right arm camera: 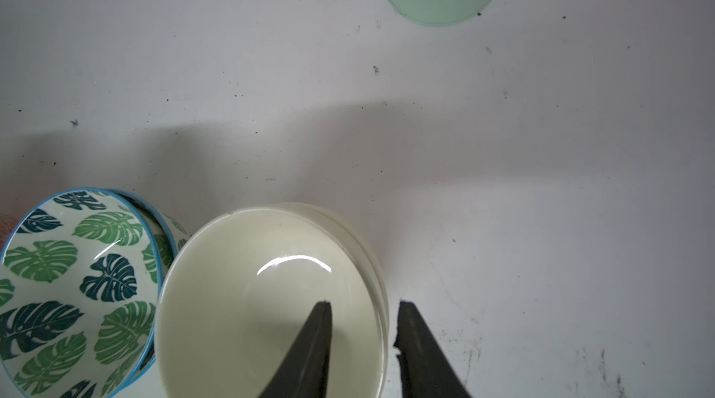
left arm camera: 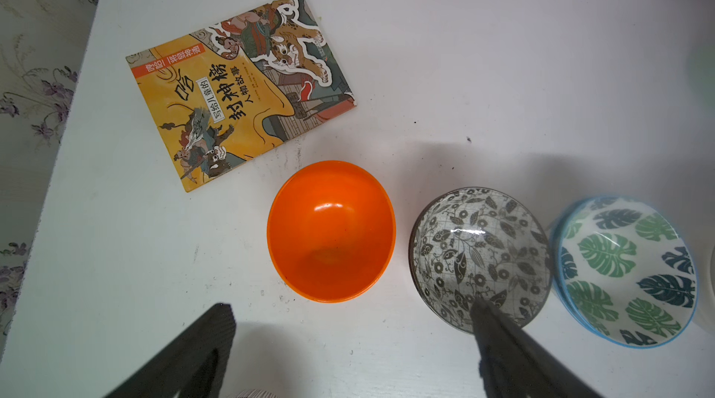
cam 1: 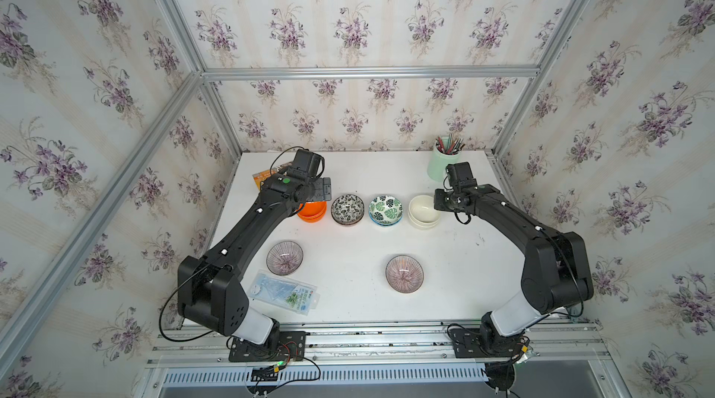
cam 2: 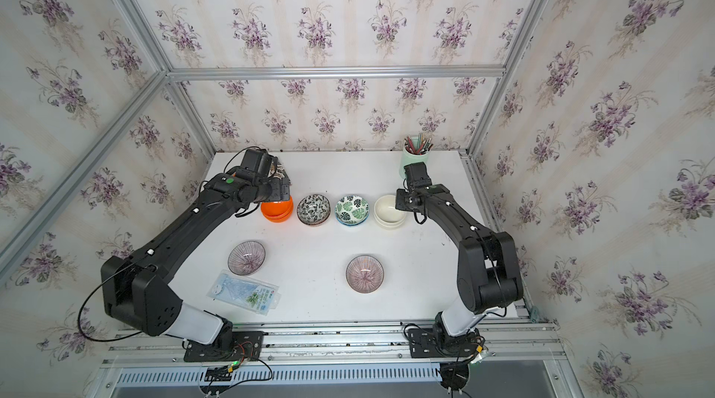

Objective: Stack the bowls
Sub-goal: Place the bowl on the bowl.

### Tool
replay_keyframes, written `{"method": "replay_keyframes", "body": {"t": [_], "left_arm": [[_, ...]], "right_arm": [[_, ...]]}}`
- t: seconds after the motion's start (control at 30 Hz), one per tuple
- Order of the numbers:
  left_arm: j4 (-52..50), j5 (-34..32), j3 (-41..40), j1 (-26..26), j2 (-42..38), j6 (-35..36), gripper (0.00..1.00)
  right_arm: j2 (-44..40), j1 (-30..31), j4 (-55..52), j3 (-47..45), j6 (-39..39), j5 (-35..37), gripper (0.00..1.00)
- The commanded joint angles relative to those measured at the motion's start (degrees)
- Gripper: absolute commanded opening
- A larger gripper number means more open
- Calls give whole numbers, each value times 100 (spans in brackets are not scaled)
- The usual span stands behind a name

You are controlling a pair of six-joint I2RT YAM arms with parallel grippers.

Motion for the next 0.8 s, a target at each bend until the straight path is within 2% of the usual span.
{"method": "replay_keyframes", "body": {"t": [0.0,0.17,0.23,0.3,0.43,0.6,0.77], "left_arm": [[-218,-8,33,-1,13,-32,98],[-538,32,-165,-6,-182,-102,92],[-559,355,-306,-59,-331,-22,88],[-339,1031,-580,-358,-506,115,83],[-7,1696,-842,-1243,-441,220,78],[573,2382,-985,-2032,163,-40,61],[718,2422,-657,-2718,984,-151,56]], "right_arm": [[-252,73,-7,-27,30,138,38],[-766,949,-161,-122,-131,274,42],[-936,1373,-282,-212,-95,492,43],[-1116,1604,-330,-376,62,564,44],[-1398,1586,-182,-677,279,666,48],[-1495,1344,-151,-700,403,652,51],[-1581,1081,-126,-743,391,533,51]]}}
